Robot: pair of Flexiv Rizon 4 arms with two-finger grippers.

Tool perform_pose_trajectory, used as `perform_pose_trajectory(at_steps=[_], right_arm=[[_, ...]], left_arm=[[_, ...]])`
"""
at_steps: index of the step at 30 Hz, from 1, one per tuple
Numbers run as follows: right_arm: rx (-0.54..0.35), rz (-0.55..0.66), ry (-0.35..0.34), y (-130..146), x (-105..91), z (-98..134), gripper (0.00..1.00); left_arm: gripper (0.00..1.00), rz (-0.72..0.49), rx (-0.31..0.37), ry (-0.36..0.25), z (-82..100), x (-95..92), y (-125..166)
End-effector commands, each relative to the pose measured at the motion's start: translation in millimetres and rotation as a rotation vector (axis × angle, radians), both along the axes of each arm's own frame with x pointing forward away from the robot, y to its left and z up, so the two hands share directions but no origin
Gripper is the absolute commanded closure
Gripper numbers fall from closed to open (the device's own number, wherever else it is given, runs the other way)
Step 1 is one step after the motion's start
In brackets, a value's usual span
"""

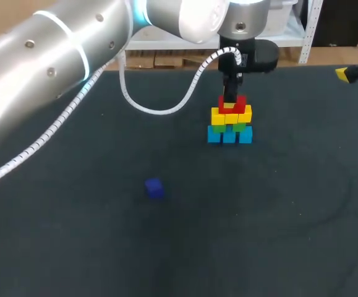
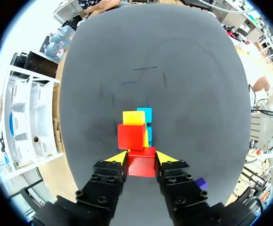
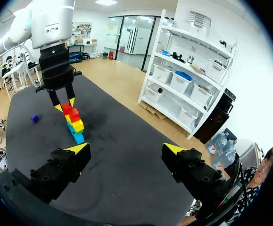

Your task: Place the blue cubes, place green cubes on the blue cubes, place the yellow cubes on the green cubes, then place the red cubes on the yellow cubes, and place purple cube on the red cubes.

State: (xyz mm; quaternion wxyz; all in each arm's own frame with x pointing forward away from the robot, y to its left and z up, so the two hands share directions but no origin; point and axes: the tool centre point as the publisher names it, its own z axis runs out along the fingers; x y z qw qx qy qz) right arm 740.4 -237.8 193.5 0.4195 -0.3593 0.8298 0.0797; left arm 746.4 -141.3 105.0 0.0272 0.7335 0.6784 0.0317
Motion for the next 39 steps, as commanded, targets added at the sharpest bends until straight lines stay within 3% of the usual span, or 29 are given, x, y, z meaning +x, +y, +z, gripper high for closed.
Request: perform_pose_trajectory(at_steps=[1,4,9,16,24,30,33,39], right_arm=[[0.001,0.002,0.001,-0.5,0.1,0.2,0.00],[0.001,0.002,0.001,-0.5,0.1,0.2,0.00],[0.001,0.002,0.001,-0.5,0.1,0.2,0.00],[0.001,0.002,0.001,-0.5,0.1,0.2,0.00],[0.001,0.002,0.001,-0.5,0.1,0.2,0.00],[0.001,0.002,0.001,-0.5,0.1,0.2,0.00],[0.001,0.002,0.001,-0.5,0.1,0.2,0.00],[0.001,0.002,0.001,-0.5,0.1,0.2,0.00]], left_arm=[[1.00,-0.001,0.008,0.009,0.3,4.6,-2.5],[1.00,0.001,0.009,0.011,-0.2,5.1,-2.0],[0.83,0.003,0.010,0.012,-0.6,5.3,-1.2],[0.82,0.004,0.011,0.017,-2.0,5.2,-0.3],[0.67,-0.002,0.012,0.024,-3.1,3.2,-2.2],[0.65,-0.002,0.016,0.027,-3.4,2.9,-2.6],[0.57,-0.001,0.017,0.026,-3.3,2.6,-2.9],[0.53,0.005,0.019,0.024,-3.7,4.2,-1.4]])
